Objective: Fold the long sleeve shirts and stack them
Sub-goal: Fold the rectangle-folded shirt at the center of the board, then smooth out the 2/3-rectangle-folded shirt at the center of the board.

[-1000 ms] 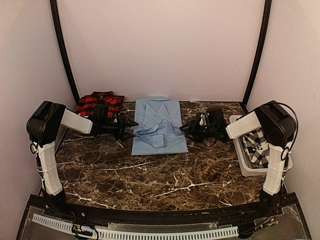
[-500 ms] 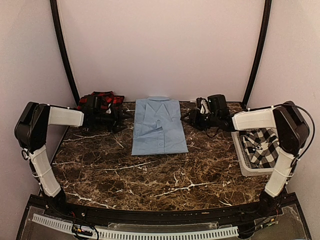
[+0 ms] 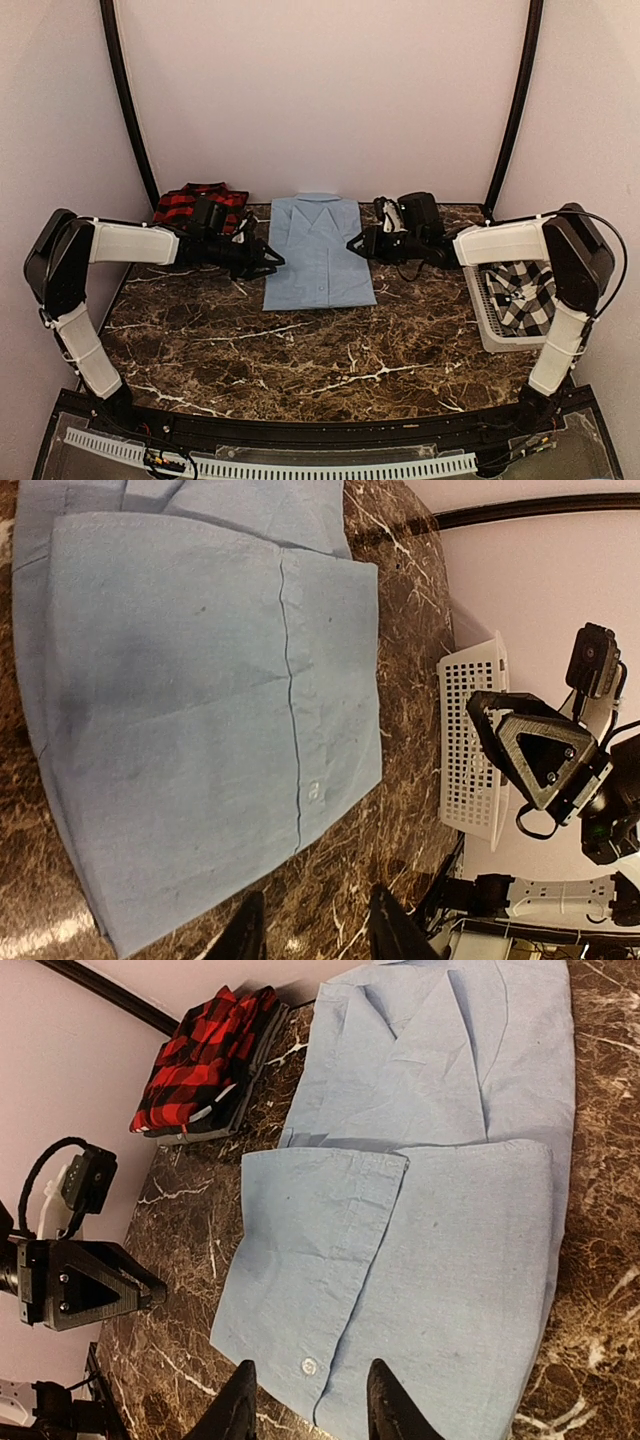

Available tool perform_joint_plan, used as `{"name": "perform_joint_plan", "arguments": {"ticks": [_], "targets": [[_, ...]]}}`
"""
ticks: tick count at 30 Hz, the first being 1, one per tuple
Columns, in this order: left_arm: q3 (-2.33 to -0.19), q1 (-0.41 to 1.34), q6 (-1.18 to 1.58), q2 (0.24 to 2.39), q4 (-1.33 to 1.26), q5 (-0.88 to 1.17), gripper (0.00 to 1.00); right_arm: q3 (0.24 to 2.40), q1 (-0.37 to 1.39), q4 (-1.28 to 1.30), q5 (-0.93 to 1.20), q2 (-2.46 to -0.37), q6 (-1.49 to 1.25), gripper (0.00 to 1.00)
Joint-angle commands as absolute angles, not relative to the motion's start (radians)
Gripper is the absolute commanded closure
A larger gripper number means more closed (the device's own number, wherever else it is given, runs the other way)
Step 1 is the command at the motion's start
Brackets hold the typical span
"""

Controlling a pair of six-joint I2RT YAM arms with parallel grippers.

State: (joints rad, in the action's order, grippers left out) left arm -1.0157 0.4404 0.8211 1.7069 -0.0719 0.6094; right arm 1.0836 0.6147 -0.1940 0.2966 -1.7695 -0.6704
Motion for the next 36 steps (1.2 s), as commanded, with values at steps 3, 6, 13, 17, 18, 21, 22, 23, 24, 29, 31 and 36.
{"name": "perform_joint_plan", "arguments": {"ticks": [3,6,13,17,18,21,22,23,24,29,31,36], "targets": [[-1.191,0.457,0.812,1.895,-0.127,0.62,0.71,1.268,0.623,-0.188,0.315,-1.929,-0.64,0.66],[-1.319,0.452,0.77,2.005,-0.075,0.581,0.73,1.377,0.612,-0.171,0.343,-2.02,-0.637,0.67],[-1.447,0.395,0.736,2.158,-0.016,0.563,0.76,1.522,0.547,-0.151,0.444,-2.213,-0.677,0.69],[-1.489,0.363,0.716,2.222,0.007,0.568,0.77,1.568,0.51,-0.138,0.475,-2.293,-0.702,0.69],[-1.491,0.356,0.715,2.236,0.019,0.566,0.77,1.568,0.505,-0.141,0.475,-2.303,-0.707,0.69],[-1.493,0.349,0.714,2.251,0.025,0.569,0.77,1.551,0.49,-0.166,0.484,-2.316,-0.736,0.69],[-1.493,0.348,0.714,2.254,0.027,0.567,0.77,1.548,0.485,-0.166,0.487,-2.324,-0.742,0.69],[-1.491,0.348,0.713,2.254,0.028,0.567,0.77,1.547,0.483,-0.164,0.492,-2.326,-0.748,0.69],[-1.492,0.348,0.712,2.254,0.03,0.568,0.77,1.546,0.48,-0.163,0.497,-2.325,-0.751,0.69],[-1.554,0.348,0.676,2.236,0.098,0.571,0.77,1.541,0.48,-0.111,0.467,-2.266,-0.714,0.69],[-1.583,0.348,0.653,2.21,0.138,0.562,0.76,1.529,0.48,-0.087,0.447,-2.221,-0.689,0.68],[-1.599,0.35,0.624,2.118,0.201,0.545,0.69,1.485,0.486,-0.05,0.409,-2.099,-0.654,0.67]]}}
